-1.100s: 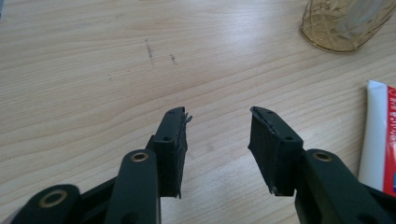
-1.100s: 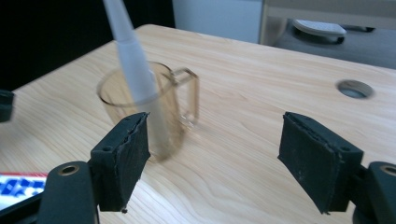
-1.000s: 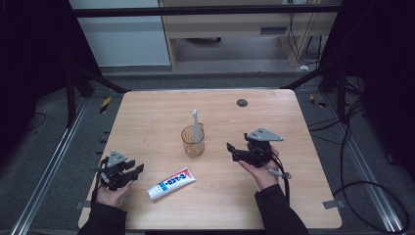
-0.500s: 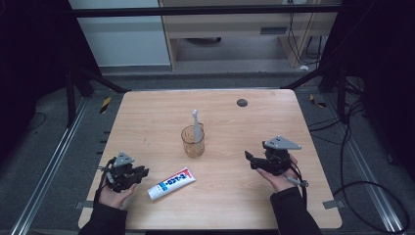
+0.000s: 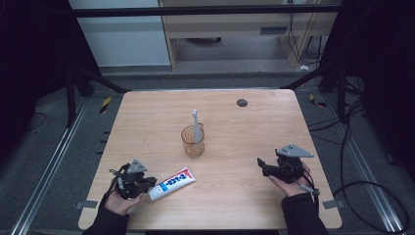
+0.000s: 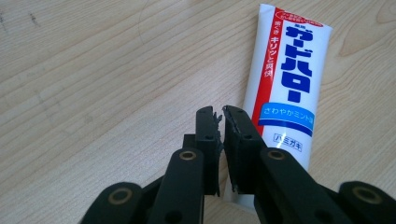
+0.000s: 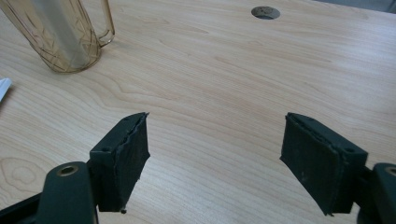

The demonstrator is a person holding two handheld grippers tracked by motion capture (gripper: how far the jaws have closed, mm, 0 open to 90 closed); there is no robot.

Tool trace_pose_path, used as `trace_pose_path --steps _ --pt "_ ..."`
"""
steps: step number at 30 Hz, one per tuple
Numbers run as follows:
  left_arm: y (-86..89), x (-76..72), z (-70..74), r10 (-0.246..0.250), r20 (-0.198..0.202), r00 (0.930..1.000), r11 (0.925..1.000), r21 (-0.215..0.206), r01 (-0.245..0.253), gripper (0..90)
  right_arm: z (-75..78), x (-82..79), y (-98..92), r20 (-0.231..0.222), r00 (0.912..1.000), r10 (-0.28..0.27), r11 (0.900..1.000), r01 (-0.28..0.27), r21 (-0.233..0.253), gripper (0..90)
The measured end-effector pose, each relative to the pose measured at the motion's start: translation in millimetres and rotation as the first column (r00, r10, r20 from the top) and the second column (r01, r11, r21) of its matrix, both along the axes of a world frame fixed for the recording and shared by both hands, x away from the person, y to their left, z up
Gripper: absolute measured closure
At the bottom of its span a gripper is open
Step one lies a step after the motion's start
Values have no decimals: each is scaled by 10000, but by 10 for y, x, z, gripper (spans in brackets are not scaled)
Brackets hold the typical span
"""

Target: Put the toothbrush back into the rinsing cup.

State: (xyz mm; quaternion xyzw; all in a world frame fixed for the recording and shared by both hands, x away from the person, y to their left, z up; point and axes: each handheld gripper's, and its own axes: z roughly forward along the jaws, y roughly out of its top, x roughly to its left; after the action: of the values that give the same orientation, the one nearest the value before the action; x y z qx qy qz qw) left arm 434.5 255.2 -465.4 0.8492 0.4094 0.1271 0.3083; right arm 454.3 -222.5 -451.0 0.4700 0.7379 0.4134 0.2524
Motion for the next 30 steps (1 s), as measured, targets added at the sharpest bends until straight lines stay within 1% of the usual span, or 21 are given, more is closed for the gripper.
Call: trace_pose_path --steps 2,6,9,14,16,18,22,24,26,30 --pt "3 -15 -2 -2 -56 10000 10000 -59 1 848 -8 -9 -11 -77 10000 -25 10000 25 19 229" --pt "-14 -41 -11 -101 -146 9998 9999 -54 100 851 -39 -5 -27 -100 9999 -61 9999 59 -121 226" --pt "-26 -57 -9 -140 -125 9998 9999 -39 139 849 -47 -7 -28 -123 9999 -63 9999 61 -141 224" --pt "8 -34 17 81 -49 10000 9999 -107 -81 805 -50 -5 -32 -173 9998 -77 9999 74 -138 222" --pt "19 -26 58 222 80 9997 9996 -194 -220 785 -54 2 -40 -126 9999 -81 9998 78 -193 221" --pt "15 -20 111 259 156 9995 9992 -296 -255 761 -53 4 -46 -125 9999 -115 9998 113 -178 221" --pt "-57 -16 220 35 365 9993 9998 -211 -27 715 -54 13 -62 -136 9998 -156 9997 153 -166 220" --pt "-105 -10 260 -118 388 9992 9998 -172 125 689 -55 16 -66 -148 9997 -172 9997 169 -171 219" --pt "-150 1 282 -279 347 9990 9996 -71 281 659 -55 17 -68 -153 9997 -178 9997 175 -190 219" --pt "-234 29 275 -437 212 9988 9990 91 435 602 -57 21 -72 -172 9997 -189 9996 186 -203 217"
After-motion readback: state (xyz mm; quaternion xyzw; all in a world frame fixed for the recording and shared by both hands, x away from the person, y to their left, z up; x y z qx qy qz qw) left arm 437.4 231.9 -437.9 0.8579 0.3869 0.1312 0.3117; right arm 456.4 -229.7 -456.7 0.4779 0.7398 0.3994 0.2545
